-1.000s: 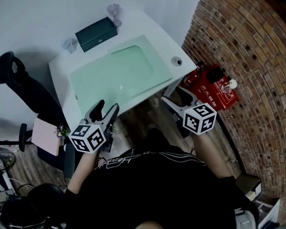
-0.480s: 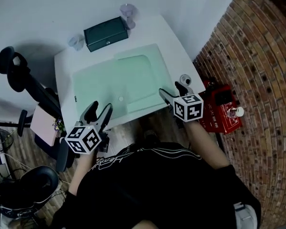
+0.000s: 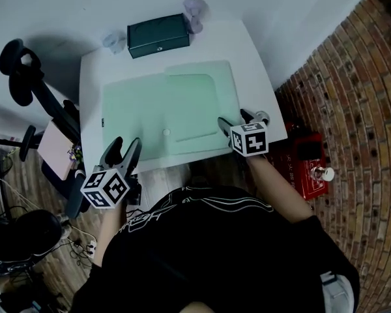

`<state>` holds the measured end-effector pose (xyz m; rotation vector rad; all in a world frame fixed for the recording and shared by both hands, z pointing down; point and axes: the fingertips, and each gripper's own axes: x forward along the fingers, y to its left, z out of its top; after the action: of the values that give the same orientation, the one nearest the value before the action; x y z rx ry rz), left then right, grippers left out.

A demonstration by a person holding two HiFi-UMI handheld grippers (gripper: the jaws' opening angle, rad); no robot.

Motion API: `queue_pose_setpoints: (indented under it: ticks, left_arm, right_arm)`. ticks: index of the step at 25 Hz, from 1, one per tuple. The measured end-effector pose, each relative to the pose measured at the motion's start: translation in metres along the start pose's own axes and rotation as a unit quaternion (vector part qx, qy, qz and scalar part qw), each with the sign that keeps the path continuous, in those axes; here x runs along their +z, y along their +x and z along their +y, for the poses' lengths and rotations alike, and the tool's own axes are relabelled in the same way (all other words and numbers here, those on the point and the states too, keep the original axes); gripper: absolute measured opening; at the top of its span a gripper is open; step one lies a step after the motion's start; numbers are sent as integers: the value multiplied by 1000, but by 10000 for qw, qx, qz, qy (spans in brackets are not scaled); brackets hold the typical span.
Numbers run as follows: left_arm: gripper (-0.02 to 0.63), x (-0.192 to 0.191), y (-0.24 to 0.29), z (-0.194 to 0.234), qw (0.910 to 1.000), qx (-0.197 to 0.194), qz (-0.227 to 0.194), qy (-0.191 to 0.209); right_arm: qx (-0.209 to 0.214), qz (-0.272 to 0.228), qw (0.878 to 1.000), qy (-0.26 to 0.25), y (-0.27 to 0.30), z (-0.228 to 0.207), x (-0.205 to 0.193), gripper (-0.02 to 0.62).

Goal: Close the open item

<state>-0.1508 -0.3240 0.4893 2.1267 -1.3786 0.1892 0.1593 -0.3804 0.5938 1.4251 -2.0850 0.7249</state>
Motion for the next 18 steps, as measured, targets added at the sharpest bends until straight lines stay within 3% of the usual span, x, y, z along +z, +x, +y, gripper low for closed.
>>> queue_pose_setpoints:
  ticks: [12, 18]
  left_arm:
    - [291, -17, -33, 44, 9991, 360, 202, -120]
    - [291, -44, -58, 73, 9976, 571, 262, -304]
  right_arm:
    - [-309, 188, 9985, -403, 5, 0, -11, 337]
    - [-219, 217, 9982, -518, 1, 2, -19, 336]
